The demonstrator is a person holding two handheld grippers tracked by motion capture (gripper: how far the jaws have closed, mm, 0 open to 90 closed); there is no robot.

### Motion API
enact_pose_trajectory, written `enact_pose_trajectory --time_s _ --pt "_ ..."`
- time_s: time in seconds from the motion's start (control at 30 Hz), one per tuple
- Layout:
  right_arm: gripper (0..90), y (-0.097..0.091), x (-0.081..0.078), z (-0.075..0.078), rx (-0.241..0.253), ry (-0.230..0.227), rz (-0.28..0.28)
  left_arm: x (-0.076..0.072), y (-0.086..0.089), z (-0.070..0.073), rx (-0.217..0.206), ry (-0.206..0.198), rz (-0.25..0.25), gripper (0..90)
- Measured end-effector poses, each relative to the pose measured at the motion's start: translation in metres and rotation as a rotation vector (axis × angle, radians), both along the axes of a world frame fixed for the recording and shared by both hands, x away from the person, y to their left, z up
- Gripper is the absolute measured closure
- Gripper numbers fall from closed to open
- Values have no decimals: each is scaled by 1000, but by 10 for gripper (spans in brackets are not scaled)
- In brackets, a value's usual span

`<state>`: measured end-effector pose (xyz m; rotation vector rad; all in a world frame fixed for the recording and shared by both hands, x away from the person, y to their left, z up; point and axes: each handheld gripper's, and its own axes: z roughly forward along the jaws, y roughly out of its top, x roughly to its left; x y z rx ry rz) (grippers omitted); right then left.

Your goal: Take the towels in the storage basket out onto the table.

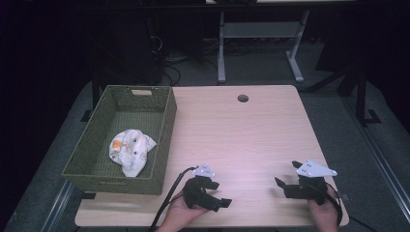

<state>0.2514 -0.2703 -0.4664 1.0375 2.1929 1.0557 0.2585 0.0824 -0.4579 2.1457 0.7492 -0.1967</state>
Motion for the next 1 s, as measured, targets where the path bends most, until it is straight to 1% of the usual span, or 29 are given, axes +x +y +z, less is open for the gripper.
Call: enact_pose_trajectory --time_s 0.07,0.13,0.23,0.3,0.33,0.37,0.4,0.43,0.47,0.53,0.57,0.6,0.63,0.67,0.7,0.73,0.77,0.8,0.83,0.87,0.93,1.0 --pt "137 0 0 0 0 2 0 2 0 0 -8 7 5 200" --pt "137 0 1 0 -1 1 2 3 0 1 -6 7 3 199" --pt "137 0 0 -1 -4 0 5 7 2 2 -13 10 6 199" --pt "137 1 -1 1 -1 1 3 9 3 4 7 -1 6 199" --pt "137 1 -1 1 -1 1 3 9 3 4 7 -1 6 199" --pt "137 1 -1 1 -1 -7 6 10 4 6 6 0 7 199" --pt "137 3 -3 2 -4 -8 8 11 6 9 -10 3 10 199" --pt "137 5 -4 2 -4 -1 6 12 7 12 -10 0 6 199" --pt "137 6 -4 2 -7 -7 13 14 8 15 -9 7 -2 199" --pt "136 7 -3 1 -12 -4 12 16 8 17 -8 14 -9 202" --pt "137 8 -2 1 -15 2 11 18 8 20 -11 25 -10 202" --pt "137 8 -1 0 -14 6 9 24 9 27 -2 27 -14 201" --pt "137 8 0 -1 -17 6 8 24 9 27 -2 27 -14 201" --pt "137 8 0 -2 -16 7 7 28 9 32 5 23 -10 202" --pt "137 8 0 -2 -18 13 3 28 9 32 5 23 -10 201" --pt "137 7 0 -2 -18 12 4 33 9 39 20 17 -3 201" --pt "137 7 0 -2 -18 12 4 33 9 39 20 17 -3 201" --pt "137 6 -1 -2 -13 9 2 36 9 44 30 12 5 201" --pt "137 6 -1 -2 -13 9 2 36 9 44 30 12 5 201" --pt "137 5 -2 -1 -9 2 3 39 8 50 42 9 6 201" --pt "137 4 -2 -1 -6 3 1 43 8 58 73 4 0 201" --pt "137 4 -2 0 -5 3 0 45 10 65 84 0 1 201"
